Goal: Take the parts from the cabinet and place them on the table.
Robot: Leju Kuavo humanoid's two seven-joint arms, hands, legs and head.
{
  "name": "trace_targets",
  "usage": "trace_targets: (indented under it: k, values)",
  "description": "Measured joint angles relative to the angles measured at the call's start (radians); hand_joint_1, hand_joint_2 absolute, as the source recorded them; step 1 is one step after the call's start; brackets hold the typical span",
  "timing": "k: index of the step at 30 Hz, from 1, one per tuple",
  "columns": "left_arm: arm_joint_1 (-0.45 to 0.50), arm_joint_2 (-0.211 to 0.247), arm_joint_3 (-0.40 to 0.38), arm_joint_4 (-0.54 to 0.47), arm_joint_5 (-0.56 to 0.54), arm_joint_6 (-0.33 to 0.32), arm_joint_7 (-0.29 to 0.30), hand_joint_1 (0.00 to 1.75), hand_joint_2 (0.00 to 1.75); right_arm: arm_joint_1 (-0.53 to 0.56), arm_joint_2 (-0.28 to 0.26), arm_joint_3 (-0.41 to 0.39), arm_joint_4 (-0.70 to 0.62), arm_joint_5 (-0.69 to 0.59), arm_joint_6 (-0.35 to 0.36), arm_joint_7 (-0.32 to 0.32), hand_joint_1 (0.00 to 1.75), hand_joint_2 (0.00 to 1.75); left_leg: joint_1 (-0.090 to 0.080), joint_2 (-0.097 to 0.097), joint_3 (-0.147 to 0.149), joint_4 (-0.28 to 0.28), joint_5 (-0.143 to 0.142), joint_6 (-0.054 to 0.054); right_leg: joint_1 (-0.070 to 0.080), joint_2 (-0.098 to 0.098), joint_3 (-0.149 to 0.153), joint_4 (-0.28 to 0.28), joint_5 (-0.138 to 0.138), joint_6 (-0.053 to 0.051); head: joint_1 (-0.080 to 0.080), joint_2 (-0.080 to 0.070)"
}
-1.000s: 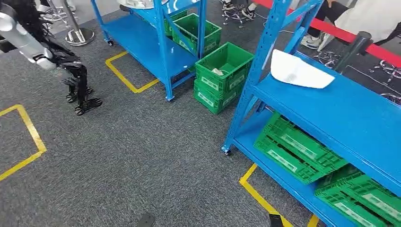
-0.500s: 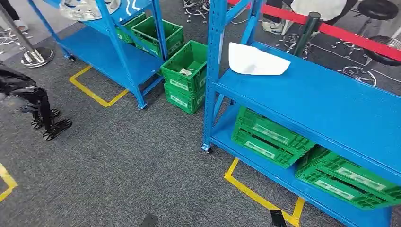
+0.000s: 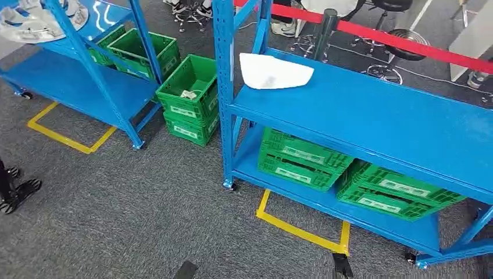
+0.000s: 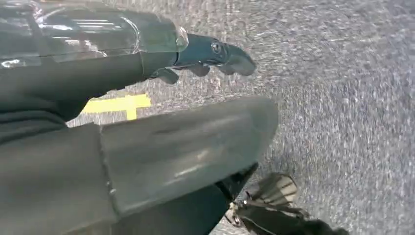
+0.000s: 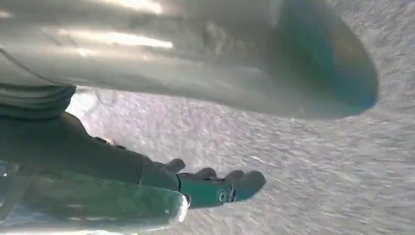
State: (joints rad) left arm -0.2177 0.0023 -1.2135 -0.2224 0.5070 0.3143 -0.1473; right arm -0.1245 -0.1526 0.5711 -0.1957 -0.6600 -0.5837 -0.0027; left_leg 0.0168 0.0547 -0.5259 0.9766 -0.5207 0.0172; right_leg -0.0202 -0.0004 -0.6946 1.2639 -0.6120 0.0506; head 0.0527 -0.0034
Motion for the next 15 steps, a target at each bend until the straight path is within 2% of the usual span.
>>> trace_targets:
  k: [1,2,3,4,5,7,8,9,10,11,12,13,14,15]
  values:
    - [0.000,-0.001,0.000,-0.001,0.000,0.000,0.000,0.00,0.00,0.006,-0.002,0.000,0.000,0.000,0.000,0.002,0.00,0.00,0.001,0.009,0.006,0.000,-0.005,-0.004,-0.002,-0.004,0.029,-0.064,0.046,0.002,0.002,0.000]
    - [-0.001,-0.002,-0.001,-0.001,0.000,0.000,0.000,0.00,0.00,0.008,-0.005,0.000,0.000,0.000,0.001,0.004,0.00,0.00,0.003,0.019,0.015,0.000,-0.011,-0.008,-0.003,-0.017,0.074,-0.158,0.100,0.002,0.007,0.000]
    - [-0.002,-0.004,-0.002,-0.001,0.000,0.000,0.000,0.00,0.00,0.008,-0.006,0.000,0.000,0.000,0.001,0.006,0.00,0.00,0.001,0.030,0.022,0.000,-0.017,-0.014,-0.001,-0.058,0.119,-0.253,0.142,-0.001,0.014,0.000]
    - [-0.002,-0.004,-0.002,-0.001,-0.002,0.000,0.000,0.00,0.00,0.005,-0.006,0.000,0.000,0.000,0.002,0.007,0.00,0.00,-0.006,0.037,0.024,0.001,-0.022,-0.021,0.012,-0.097,0.131,-0.269,0.123,-0.004,0.020,0.000]
    - [-0.002,-0.005,-0.002,-0.002,-0.002,0.000,-0.001,0.00,0.00,0.002,-0.007,0.000,0.000,0.000,0.002,0.008,0.00,0.00,-0.009,0.047,0.024,0.003,-0.025,-0.026,0.013,-0.083,0.127,-0.272,0.125,-0.023,0.020,0.000]
    - [-0.002,-0.005,-0.002,-0.001,-0.002,0.000,0.000,0.00,0.00,0.006,-0.006,0.000,0.000,0.000,0.005,0.009,0.00,0.00,-0.008,0.067,0.033,-0.001,-0.030,-0.034,0.016,-0.063,0.122,-0.267,0.118,-0.035,0.008,0.000]
    - [-0.003,-0.005,-0.002,-0.002,-0.002,0.000,-0.001,0.00,0.00,0.008,-0.006,0.000,0.000,0.000,0.005,0.009,0.00,0.00,-0.008,0.076,0.039,-0.002,-0.033,-0.038,0.016,-0.054,0.123,-0.269,0.119,-0.041,0.009,0.000]
    - [-0.005,-0.006,-0.003,-0.002,-0.003,0.001,-0.001,0.00,0.00,0.010,-0.007,0.000,0.000,0.000,0.005,0.009,0.00,0.00,-0.001,0.027,0.041,0.006,-0.049,-0.049,0.008,-0.042,0.131,-0.277,0.122,-0.052,0.011,0.000]
    - [-0.006,-0.006,-0.003,-0.002,-0.005,0.002,-0.001,0.00,0.00,0.008,-0.007,0.000,0.000,0.000,0.006,0.009,0.00,0.00,0.003,-0.050,0.025,0.045,-0.075,-0.049,0.008,-0.032,0.134,-0.277,0.121,-0.058,-0.002,0.000]
    - [-0.005,-0.006,-0.003,-0.002,-0.008,0.001,-0.001,0.00,0.00,0.004,-0.007,0.001,0.000,0.001,0.006,0.009,0.00,0.00,0.002,-0.066,-0.007,0.108,-0.107,-0.047,0.008,-0.022,0.133,-0.277,0.122,-0.063,-0.006,0.000]
    - [-0.001,-0.006,-0.003,-0.002,-0.009,0.000,0.000,0.00,0.00,-0.001,-0.007,0.001,0.000,0.002,0.006,0.009,0.00,0.00,0.001,-0.069,-0.061,0.211,-0.150,-0.047,0.011,-0.006,0.134,-0.277,0.120,-0.068,-0.015,0.000]
    - [0.002,-0.005,-0.003,-0.002,-0.011,0.000,0.002,0.00,0.00,0.000,-0.006,0.002,0.000,0.003,0.006,0.011,0.00,0.00,0.001,-0.066,-0.106,0.288,-0.174,-0.046,0.014,0.008,0.135,-0.277,0.118,-0.070,-0.022,0.000]
    - [0.005,-0.004,-0.003,-0.001,-0.011,0.000,0.003,0.00,0.00,0.001,-0.006,0.002,0.000,0.003,0.006,0.012,0.00,0.00,0.000,-0.062,-0.141,0.333,-0.173,-0.044,0.018,0.024,0.137,-0.276,0.117,-0.073,-0.023,0.000]
    - [0.005,-0.004,-0.004,-0.001,-0.013,0.000,0.003,0.00,0.00,0.004,-0.006,0.002,0.000,0.003,0.007,0.012,0.00,0.00,0.000,-0.059,-0.149,0.325,-0.148,-0.040,0.021,0.037,0.141,-0.276,0.115,-0.074,-0.024,0.000]
